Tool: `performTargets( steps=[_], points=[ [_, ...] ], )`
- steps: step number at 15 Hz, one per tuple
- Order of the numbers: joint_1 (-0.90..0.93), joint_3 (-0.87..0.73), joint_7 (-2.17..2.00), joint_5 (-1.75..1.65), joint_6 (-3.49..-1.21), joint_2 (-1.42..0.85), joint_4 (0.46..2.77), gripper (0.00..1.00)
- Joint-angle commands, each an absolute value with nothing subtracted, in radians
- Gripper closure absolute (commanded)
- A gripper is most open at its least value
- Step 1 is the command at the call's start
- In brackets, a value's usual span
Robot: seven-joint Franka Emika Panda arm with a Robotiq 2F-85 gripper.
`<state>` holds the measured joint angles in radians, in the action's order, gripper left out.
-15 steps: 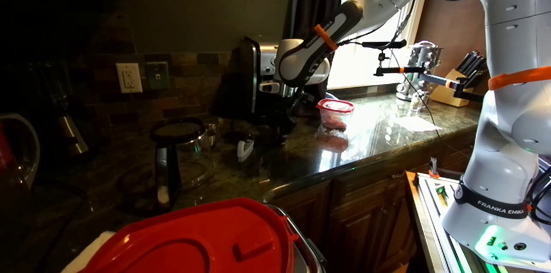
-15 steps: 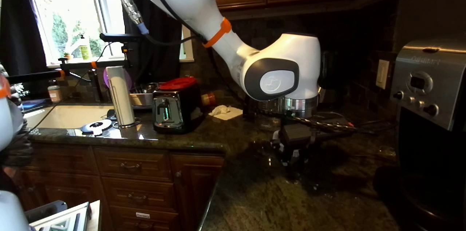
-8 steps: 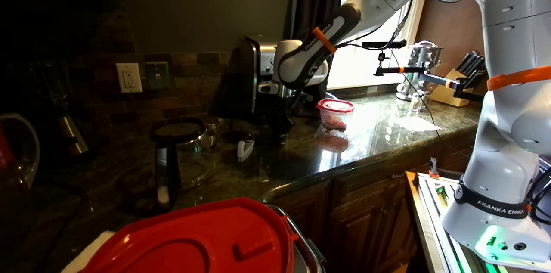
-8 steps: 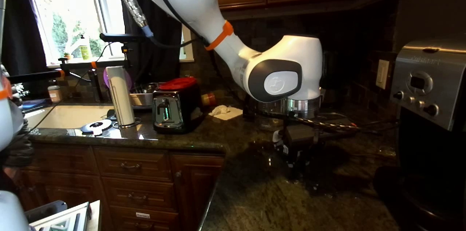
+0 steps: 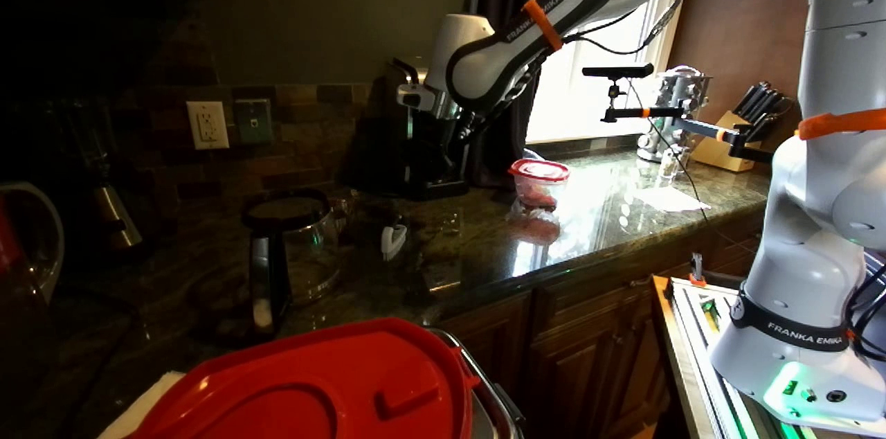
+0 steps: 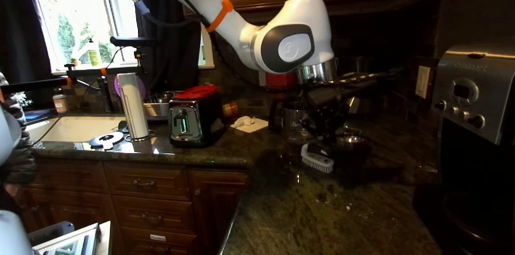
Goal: Move the black cable closer to the wall
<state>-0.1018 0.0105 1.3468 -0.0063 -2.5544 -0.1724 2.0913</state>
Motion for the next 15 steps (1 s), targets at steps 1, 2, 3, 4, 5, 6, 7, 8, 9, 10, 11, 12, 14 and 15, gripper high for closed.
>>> performTargets(
  steps=[1,2,3,4,5,6,7,8,9,10,11,12,14,15],
  points=[
    [-0.064,-0.018,1.194,-0.145,-2.674,-0.162,2.044,0.94],
    [-0.061,-0.023,1.143,-0.171,-2.711,-0.186,1.997,0.94],
    [-0.064,-0.022,1.115,-0.171,-2.72,-0.207,1.961,0.94],
    [-0.074,-0.004,1.141,-0.128,-2.685,-0.216,1.94,0.94],
    [-0.079,0.0,1.16,-0.137,-2.693,-0.169,1.999,0.78],
    [-0.08,0.001,1.155,-0.136,-2.693,-0.182,1.977,0.78],
    [-0.081,0.002,1.153,-0.136,-2.693,-0.193,1.963,0.78],
    [-0.081,0.003,1.151,-0.137,-2.693,-0.201,1.956,0.78],
    [-0.082,0.003,1.15,-0.137,-2.693,-0.207,1.953,0.94],
    [-0.087,0.016,1.146,-0.095,-2.72,-0.236,1.923,0.94],
    [-0.071,0.004,1.086,-0.121,-2.747,-0.276,1.874,0.94],
    [-0.055,-0.015,1.014,-0.162,-2.796,-0.325,1.81,0.94],
    [-0.04,-0.024,0.946,-0.142,-2.846,-0.41,1.683,0.94],
    [-0.044,-0.017,0.891,-0.153,-2.849,-0.446,1.626,0.94]
  ],
)
